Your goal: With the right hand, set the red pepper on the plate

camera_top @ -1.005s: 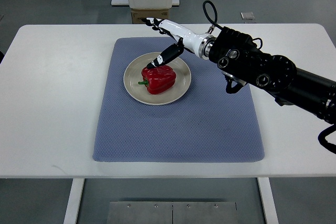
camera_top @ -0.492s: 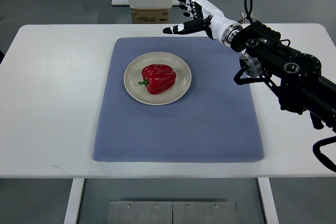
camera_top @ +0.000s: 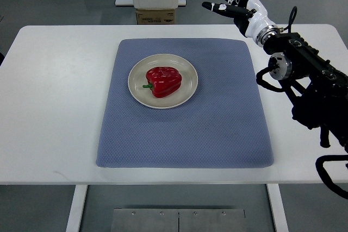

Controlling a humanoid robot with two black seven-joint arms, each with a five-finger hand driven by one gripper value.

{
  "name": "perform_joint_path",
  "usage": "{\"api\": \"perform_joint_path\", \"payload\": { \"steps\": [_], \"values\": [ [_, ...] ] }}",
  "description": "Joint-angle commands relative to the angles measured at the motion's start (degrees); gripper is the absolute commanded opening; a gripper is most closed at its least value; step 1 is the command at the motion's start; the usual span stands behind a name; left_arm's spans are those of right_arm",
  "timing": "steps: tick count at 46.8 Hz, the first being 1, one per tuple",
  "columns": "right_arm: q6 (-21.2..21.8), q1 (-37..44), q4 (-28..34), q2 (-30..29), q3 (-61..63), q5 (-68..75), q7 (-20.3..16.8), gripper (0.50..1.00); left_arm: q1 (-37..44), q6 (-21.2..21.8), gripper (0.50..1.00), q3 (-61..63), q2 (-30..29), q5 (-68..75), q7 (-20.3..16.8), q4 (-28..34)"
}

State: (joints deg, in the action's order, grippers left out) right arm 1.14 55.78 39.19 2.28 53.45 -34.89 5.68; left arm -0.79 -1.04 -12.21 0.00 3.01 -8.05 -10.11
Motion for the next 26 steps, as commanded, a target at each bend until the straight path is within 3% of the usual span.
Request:
{"api": "perform_joint_path", "payload": {
  "steps": [1, 26],
  "values": [
    [0.0, -0.7, 0.0, 0.0, 1.6, -0.1, 0.0, 1.000, 0.0, 0.0, 1.000, 0.0, 0.0, 0.0, 0.0, 0.0],
    [0.0, -8.1, -1.8, -2.3, 14.1, 0.4, 0.1, 1.000, 0.0, 0.0, 1.000, 0.0, 0.0, 0.0, 0.0, 0.0]
  ]
}}
